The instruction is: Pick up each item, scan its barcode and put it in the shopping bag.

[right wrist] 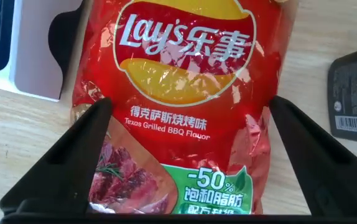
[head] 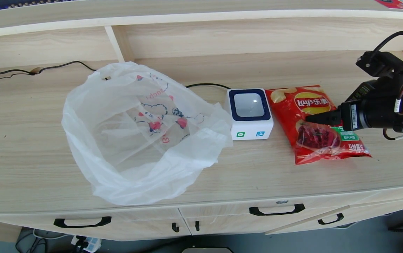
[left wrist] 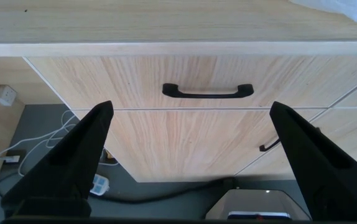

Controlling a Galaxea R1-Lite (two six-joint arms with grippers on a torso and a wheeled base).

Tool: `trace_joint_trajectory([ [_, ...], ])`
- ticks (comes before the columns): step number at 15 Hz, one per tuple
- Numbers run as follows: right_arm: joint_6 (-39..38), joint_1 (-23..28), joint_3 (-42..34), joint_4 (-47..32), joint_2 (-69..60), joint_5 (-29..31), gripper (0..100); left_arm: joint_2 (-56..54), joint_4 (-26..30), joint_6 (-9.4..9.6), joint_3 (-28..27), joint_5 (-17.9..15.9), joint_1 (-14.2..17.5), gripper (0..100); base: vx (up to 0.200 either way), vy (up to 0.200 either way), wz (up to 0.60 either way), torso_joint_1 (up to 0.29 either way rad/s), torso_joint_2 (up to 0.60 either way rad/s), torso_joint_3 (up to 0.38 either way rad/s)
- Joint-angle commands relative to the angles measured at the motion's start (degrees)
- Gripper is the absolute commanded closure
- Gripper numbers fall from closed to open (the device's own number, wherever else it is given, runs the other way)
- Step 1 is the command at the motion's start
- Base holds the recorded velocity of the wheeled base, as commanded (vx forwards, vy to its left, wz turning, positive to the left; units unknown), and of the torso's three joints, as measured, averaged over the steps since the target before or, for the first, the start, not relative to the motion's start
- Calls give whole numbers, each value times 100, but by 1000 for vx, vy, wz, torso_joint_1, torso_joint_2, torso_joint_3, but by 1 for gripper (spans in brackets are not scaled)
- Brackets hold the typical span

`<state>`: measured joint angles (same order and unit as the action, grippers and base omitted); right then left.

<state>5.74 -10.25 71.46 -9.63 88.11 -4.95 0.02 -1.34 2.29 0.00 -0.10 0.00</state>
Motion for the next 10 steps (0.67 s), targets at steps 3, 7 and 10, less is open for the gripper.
trace_joint_trajectory([
  [3,-12,6,-176,-4,66,64,0,-2,-7,-1,0,1,0,0,0,0,0,0,0,0],
  [7,-3,-232,-53,-21,83,117,0,-2,-7,-18,0,1,0,0,0,0,0,0,0,0],
  [10,-3,-240,-80,-136,224,170,0,-2,-15,70,0,1,0,0,0,0,0,0,0,0],
])
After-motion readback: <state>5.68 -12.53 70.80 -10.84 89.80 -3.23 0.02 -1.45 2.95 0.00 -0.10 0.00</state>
